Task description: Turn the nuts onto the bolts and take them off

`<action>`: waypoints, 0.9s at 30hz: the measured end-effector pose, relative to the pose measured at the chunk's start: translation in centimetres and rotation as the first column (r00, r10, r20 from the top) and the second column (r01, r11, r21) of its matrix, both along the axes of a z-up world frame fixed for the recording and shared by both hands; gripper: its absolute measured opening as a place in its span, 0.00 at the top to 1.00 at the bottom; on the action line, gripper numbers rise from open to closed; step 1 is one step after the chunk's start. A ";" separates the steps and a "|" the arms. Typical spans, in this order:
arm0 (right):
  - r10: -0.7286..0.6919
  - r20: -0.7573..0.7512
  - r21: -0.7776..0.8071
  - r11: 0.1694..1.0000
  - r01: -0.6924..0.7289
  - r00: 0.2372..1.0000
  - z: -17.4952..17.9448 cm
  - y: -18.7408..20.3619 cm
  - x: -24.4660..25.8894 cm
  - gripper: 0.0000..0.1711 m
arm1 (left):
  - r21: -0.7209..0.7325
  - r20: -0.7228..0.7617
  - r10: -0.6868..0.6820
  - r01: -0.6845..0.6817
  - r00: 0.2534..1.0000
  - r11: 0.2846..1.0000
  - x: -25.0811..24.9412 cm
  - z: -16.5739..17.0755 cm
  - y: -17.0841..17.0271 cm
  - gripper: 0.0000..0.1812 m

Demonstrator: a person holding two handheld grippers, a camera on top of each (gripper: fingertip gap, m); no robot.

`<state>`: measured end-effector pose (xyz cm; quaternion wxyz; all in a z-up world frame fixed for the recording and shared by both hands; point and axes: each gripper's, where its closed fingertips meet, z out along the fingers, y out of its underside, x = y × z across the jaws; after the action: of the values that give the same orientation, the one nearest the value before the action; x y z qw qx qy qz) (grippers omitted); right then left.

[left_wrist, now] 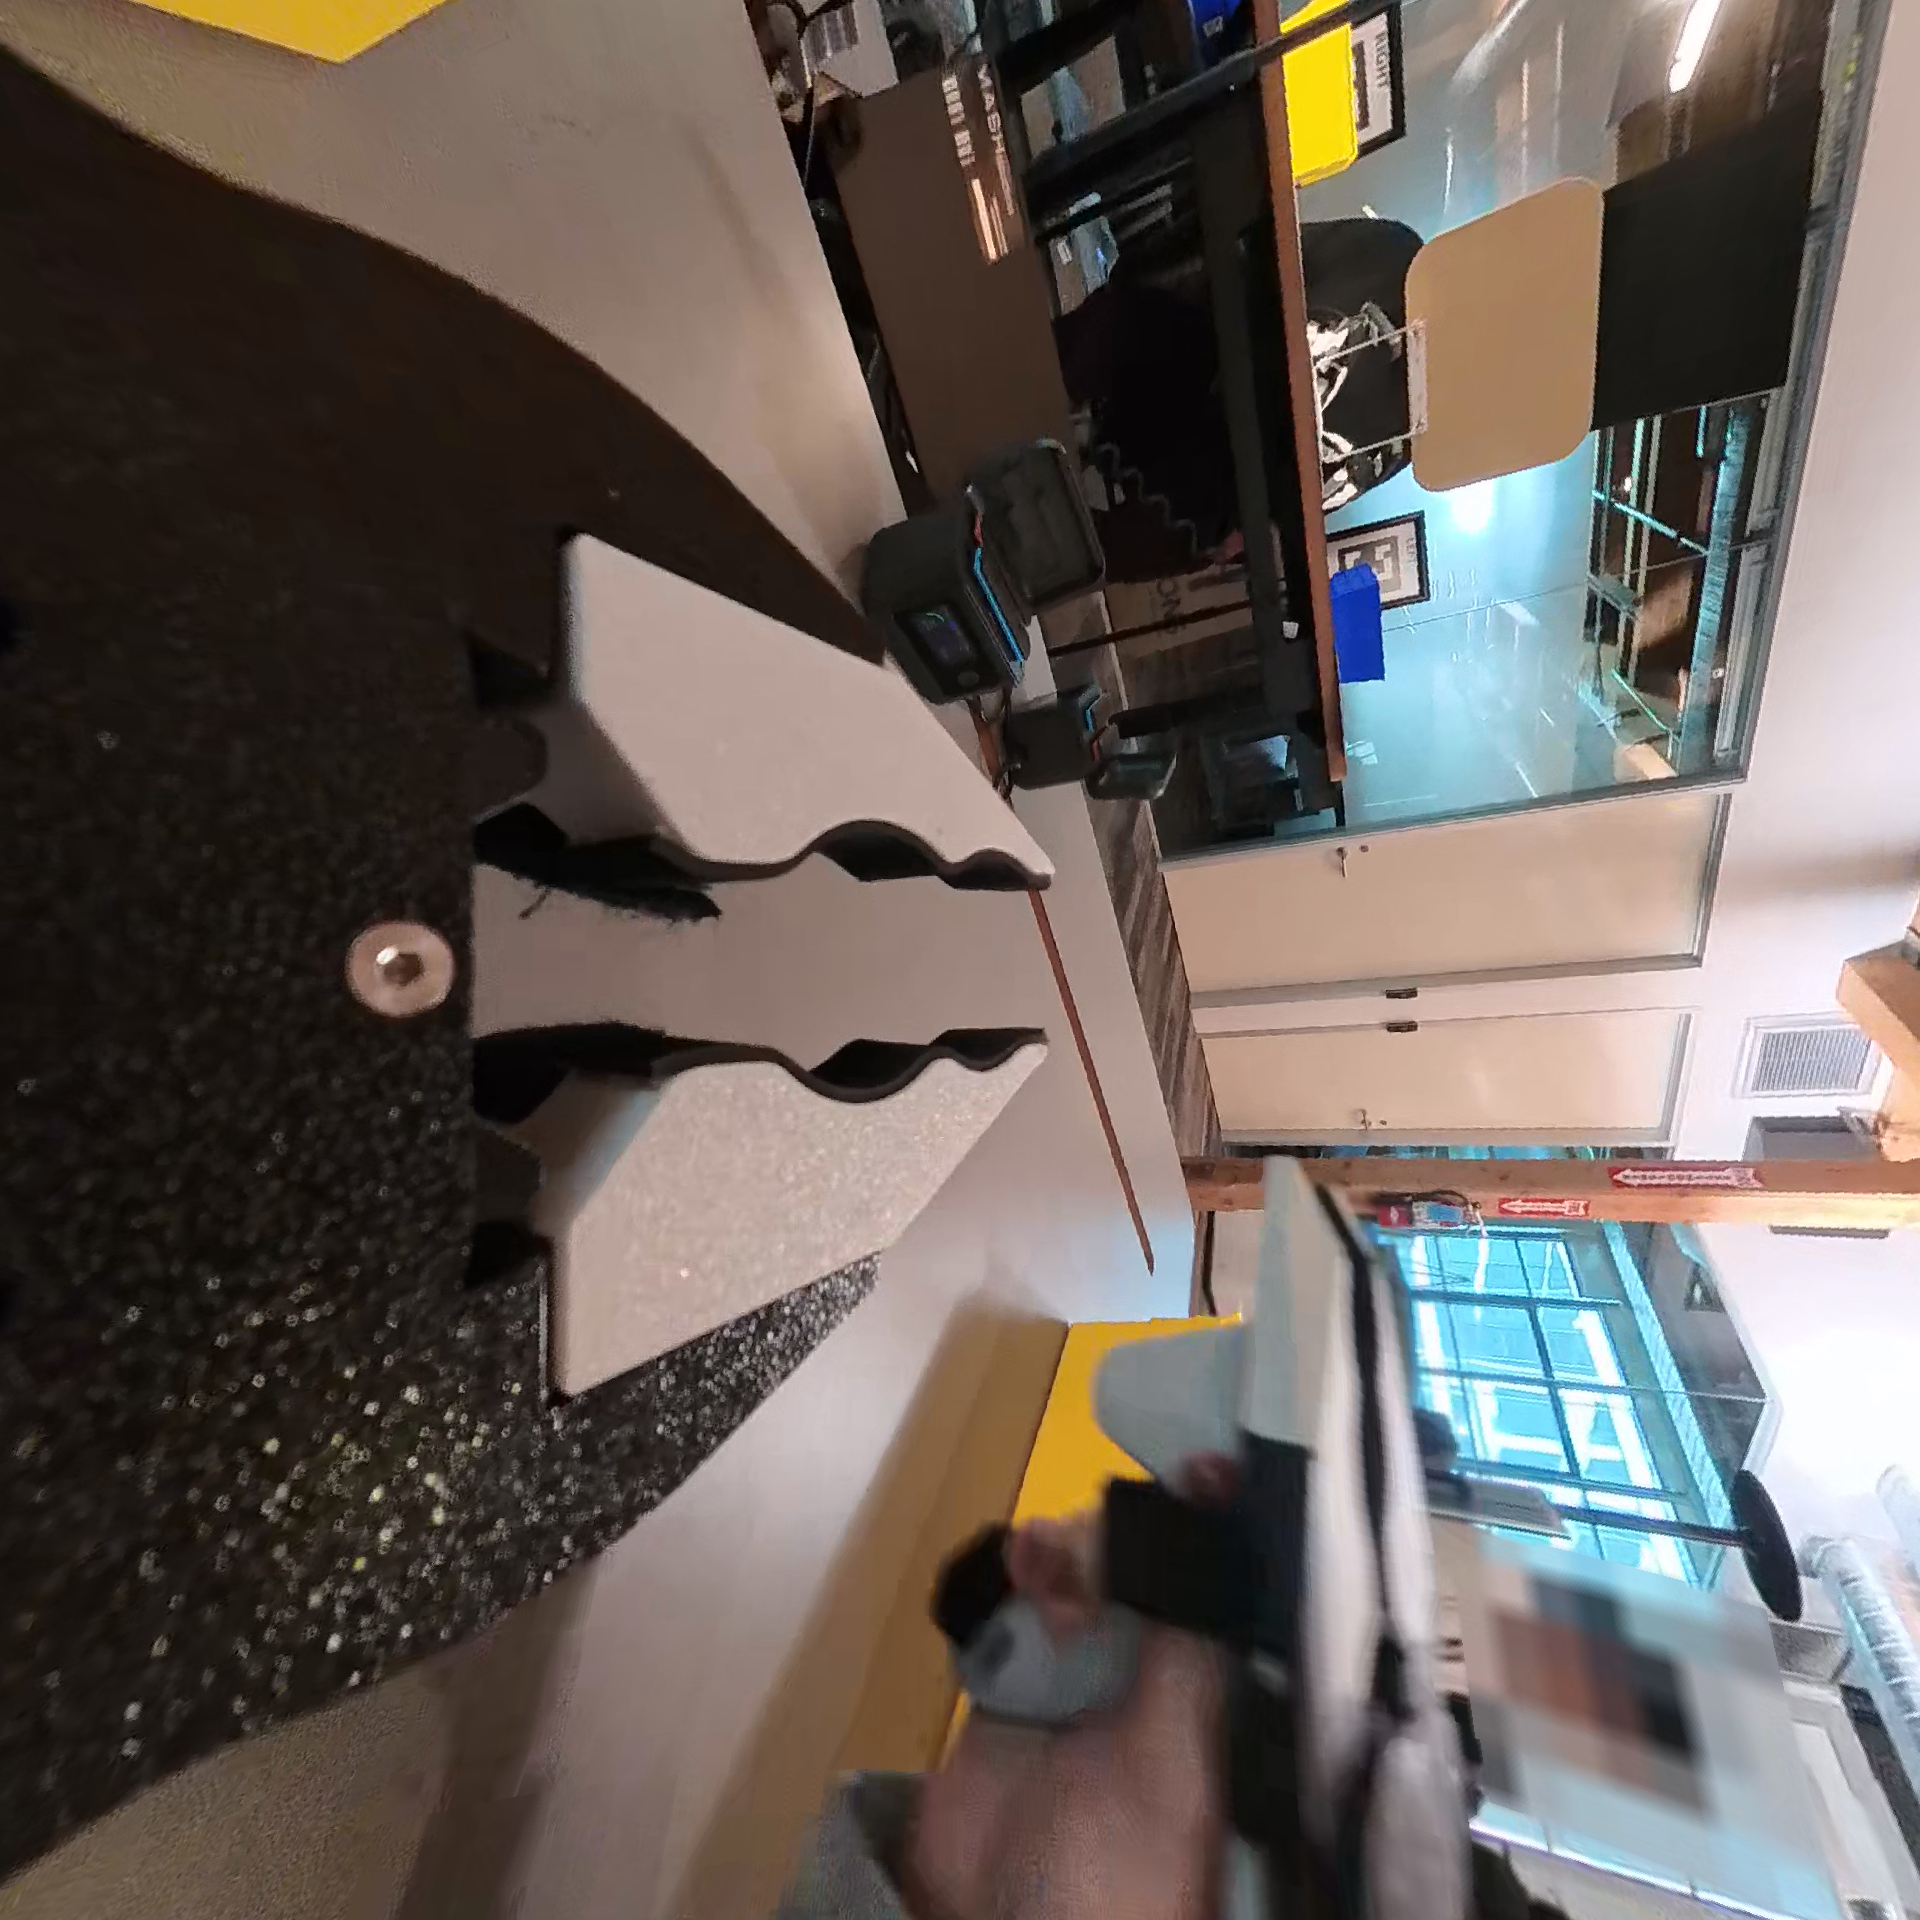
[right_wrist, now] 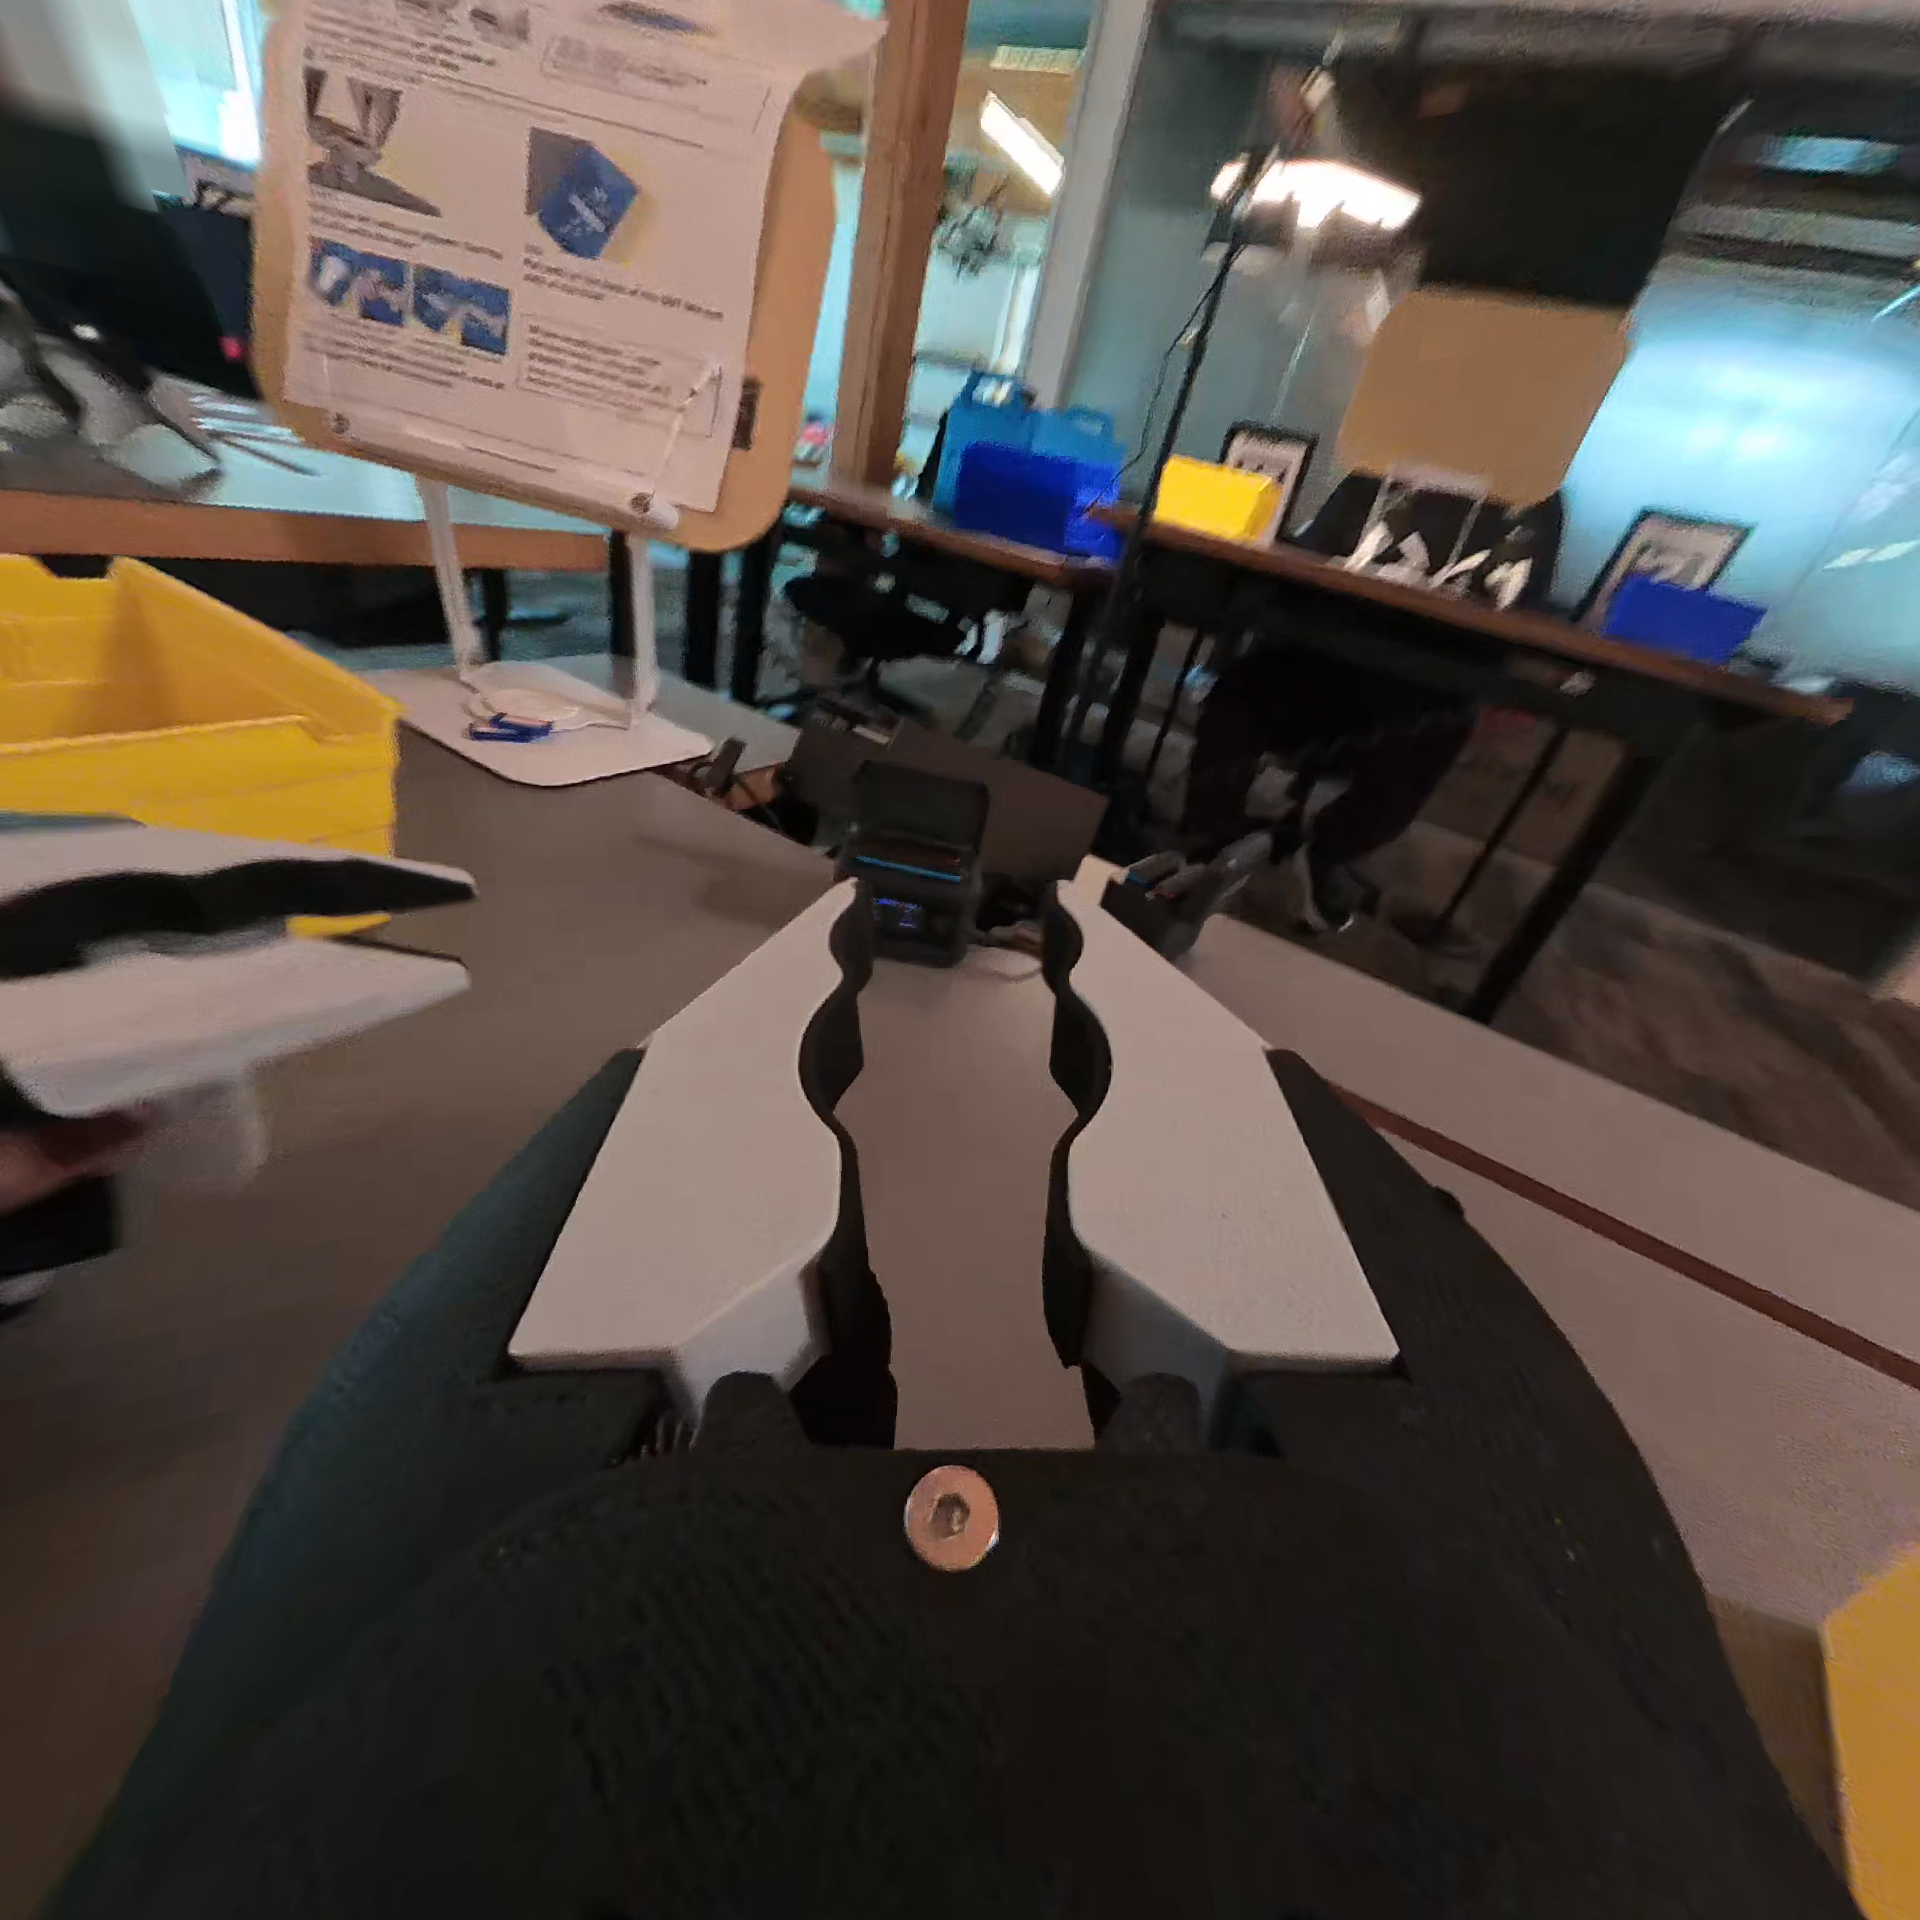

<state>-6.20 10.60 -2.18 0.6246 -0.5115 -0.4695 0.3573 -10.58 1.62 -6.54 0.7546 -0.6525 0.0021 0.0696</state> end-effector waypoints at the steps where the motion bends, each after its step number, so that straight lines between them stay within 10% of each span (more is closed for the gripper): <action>1: -0.030 -0.036 0.031 0.999 0.031 0.999 -0.9 0.2 -0.3 0.83 | 0.007 0.008 0.003 -0.003 1.000 1.000 -0.1 0.1 -0.1 0.87; 27: -0.033 -0.130 0.089 0.995 0.045 0.991 -4.5 -0.1 -0.1 0.87 | -0.048 0.005 -0.059 0.059 0.998 0.997 1.3 0.2 -0.3 0.86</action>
<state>-6.32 10.47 -6.73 0.6832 -0.4674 -0.4344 0.3552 -9.26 1.35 -6.35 0.7405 -0.6702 0.0218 0.0462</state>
